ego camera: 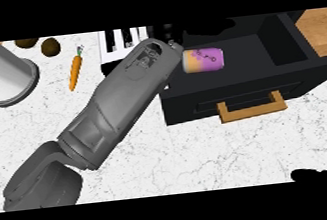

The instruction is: Pick up the can, place it into the drawer and close the drawer

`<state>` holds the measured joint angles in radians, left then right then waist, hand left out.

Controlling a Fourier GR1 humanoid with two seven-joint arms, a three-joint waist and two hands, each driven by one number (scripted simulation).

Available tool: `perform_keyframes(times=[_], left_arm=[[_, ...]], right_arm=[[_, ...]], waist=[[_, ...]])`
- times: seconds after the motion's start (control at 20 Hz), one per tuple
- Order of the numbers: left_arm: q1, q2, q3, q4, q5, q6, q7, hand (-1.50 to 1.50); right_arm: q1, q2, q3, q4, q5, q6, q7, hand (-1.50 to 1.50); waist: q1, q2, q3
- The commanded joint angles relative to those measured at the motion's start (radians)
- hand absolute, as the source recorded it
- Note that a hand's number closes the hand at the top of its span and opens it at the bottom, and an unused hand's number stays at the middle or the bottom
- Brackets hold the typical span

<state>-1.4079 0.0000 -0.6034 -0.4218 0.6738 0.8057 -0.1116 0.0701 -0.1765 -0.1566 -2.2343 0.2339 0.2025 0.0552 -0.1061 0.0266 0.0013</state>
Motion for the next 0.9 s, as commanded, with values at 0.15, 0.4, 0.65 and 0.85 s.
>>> perform_keyframes(times=[0.15,0.4,0.65,0.85], left_arm=[[-0.058,0.000,0.033,0.009,0.038,0.008,-0.021,-1.50],[-0.079,0.000,-0.010,-0.014,0.028,0.047,0.040,-1.50],[-0.058,0.022,0.016,-0.027,0.019,-0.001,0.035,-1.50],[-0.014,0.007,0.014,-0.067,-0.009,0.048,0.033,-1.50]], right_arm=[[-0.053,-0.066,0.093,0.010,0.266,-0.019,0.006,-1.50],[-0.075,-0.091,0.176,0.171,0.510,-0.094,-0.076,-1.50],[-0.188,-0.110,0.223,0.303,0.644,-0.103,-0.023,-1.50],[-0.182,-0.084,0.273,0.454,0.777,-0.197,-0.047,-1.50]], waist=[[0.046,-0.007,-0.001],[0.079,-0.014,0.000],[0.109,-0.021,-0.001],[0.115,-0.024,-0.001]])
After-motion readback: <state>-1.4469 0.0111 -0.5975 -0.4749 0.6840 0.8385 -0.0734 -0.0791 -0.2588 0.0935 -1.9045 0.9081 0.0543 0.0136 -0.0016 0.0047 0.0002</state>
